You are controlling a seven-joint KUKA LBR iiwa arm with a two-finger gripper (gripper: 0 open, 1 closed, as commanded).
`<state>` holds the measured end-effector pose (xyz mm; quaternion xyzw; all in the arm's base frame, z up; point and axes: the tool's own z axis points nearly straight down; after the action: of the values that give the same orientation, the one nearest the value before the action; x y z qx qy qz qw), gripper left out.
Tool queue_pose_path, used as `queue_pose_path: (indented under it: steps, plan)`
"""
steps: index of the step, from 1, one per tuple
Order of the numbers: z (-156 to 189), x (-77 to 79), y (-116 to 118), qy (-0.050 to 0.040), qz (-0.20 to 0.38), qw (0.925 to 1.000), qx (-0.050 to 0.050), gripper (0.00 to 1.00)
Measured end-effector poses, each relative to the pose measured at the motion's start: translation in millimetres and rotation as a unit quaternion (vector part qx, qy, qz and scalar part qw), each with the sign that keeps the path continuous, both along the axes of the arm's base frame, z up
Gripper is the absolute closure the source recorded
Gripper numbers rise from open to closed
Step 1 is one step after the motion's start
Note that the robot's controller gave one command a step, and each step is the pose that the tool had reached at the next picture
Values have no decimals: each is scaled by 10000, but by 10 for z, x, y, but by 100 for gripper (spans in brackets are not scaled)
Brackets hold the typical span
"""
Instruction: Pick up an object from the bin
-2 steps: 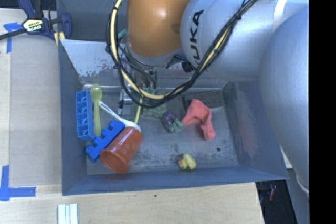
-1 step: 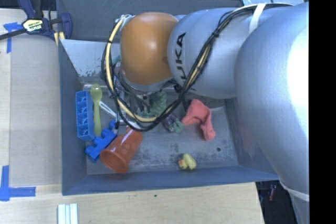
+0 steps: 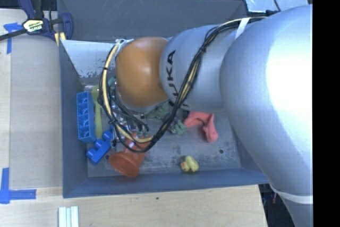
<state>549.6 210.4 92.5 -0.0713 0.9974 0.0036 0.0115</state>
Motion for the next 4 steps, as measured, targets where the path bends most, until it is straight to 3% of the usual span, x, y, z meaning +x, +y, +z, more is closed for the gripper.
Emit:
queue_pose_path:
  steps: [1,2,3,4]
  plan:
    - [-217,-483,-278,85,-264,9996,-45,100]
    - [-217,-482,-278,85,-265,9996,-45,100]
    - [-214,-487,-223,56,814,9966,-66,100]
    - [-212,-494,-188,50,1627,9866,-66,100]
